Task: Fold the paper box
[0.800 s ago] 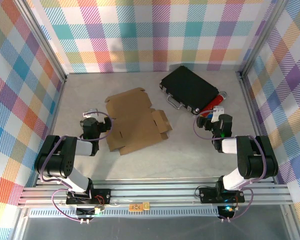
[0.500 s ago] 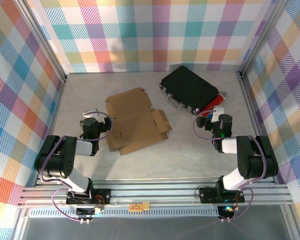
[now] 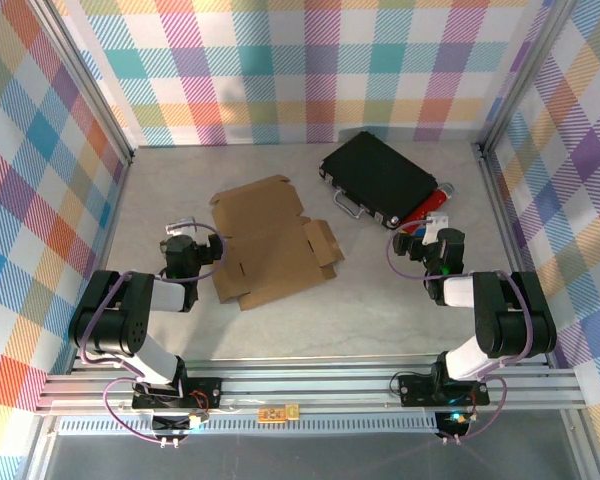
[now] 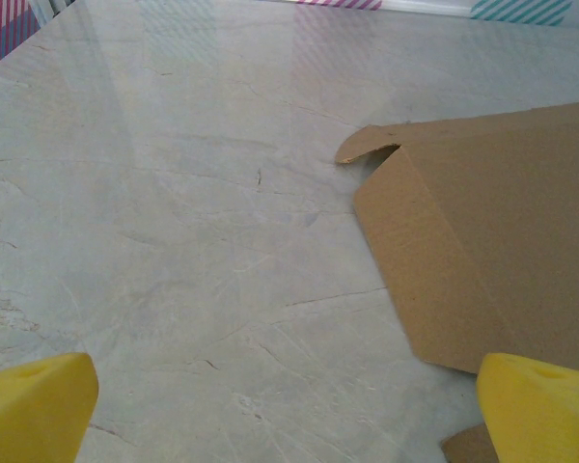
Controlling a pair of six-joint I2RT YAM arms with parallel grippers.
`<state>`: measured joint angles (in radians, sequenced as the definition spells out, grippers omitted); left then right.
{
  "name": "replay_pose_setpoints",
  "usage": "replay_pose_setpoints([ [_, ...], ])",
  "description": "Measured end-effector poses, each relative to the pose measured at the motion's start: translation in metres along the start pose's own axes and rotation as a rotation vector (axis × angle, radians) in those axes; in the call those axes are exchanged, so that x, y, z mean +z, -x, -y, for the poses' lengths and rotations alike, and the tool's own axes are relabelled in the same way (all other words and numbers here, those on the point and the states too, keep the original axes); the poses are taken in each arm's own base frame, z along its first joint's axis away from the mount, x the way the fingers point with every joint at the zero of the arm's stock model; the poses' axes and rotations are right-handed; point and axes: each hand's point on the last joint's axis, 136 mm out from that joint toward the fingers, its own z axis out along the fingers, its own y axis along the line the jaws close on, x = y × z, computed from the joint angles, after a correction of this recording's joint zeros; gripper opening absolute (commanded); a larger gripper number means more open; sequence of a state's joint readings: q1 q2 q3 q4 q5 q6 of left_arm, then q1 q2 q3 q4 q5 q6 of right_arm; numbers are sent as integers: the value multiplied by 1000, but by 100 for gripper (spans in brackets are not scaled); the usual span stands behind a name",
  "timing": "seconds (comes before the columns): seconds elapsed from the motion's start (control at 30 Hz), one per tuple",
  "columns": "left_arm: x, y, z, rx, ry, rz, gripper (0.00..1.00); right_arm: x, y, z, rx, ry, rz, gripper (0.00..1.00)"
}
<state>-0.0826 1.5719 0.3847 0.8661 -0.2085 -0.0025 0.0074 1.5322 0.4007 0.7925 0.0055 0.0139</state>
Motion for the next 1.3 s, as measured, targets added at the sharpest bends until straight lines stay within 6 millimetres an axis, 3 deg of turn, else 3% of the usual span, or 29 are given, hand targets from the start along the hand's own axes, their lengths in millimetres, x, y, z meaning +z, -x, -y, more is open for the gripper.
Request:
replay_pose_setpoints([
  [0.17,-4,1,3,27,19,-25,100,-6,5,3,3,-52,-33,99],
  [0.23,-11,19,7,46,43,-23,100,-14,31,11,47,-121,-20,99],
  [0.37,-35,113,14,-60,93,121,100,-44,148,18,176,-207,149,99],
  [0.43,-49,170,11,-189,137,156,100,-67,231,13,213,-208,255,99],
  [0.53,-66,248,12,-373,129,150,100,-104,335,2,284,-172,377,99],
  [0.57,-70,271,15,-434,87,151,98,-116,362,-1,343,-156,406,99],
  [0.63,-72,285,19,-537,15,106,88,-133,389,-7,464,-101,424,99],
  [0.67,-69,279,22,-587,-9,55,81,-135,389,-11,499,-63,405,99],
  [0.73,-58,246,28,-660,-26,-94,70,-129,373,-20,537,-8,318,94],
  [0.8,-51,206,40,-703,-41,-248,62,-112,346,-34,549,13,195,81],
  [0.87,-51,162,50,-730,-43,-405,56,-94,314,-61,551,62,45,70],
  [0.93,-59,120,55,-736,-22,-552,47,-79,272,-94,541,127,-120,66],
  [1.0,-69,92,54,-723,10,-653,38,-75,227,-121,533,174,-269,65],
  [1.13,-83,55,53,-695,36,-800,33,-77,124,-169,558,269,-576,65],
  [1.3,-70,6,59,-688,61,-961,31,-85,12,-186,699,296,-857,69],
])
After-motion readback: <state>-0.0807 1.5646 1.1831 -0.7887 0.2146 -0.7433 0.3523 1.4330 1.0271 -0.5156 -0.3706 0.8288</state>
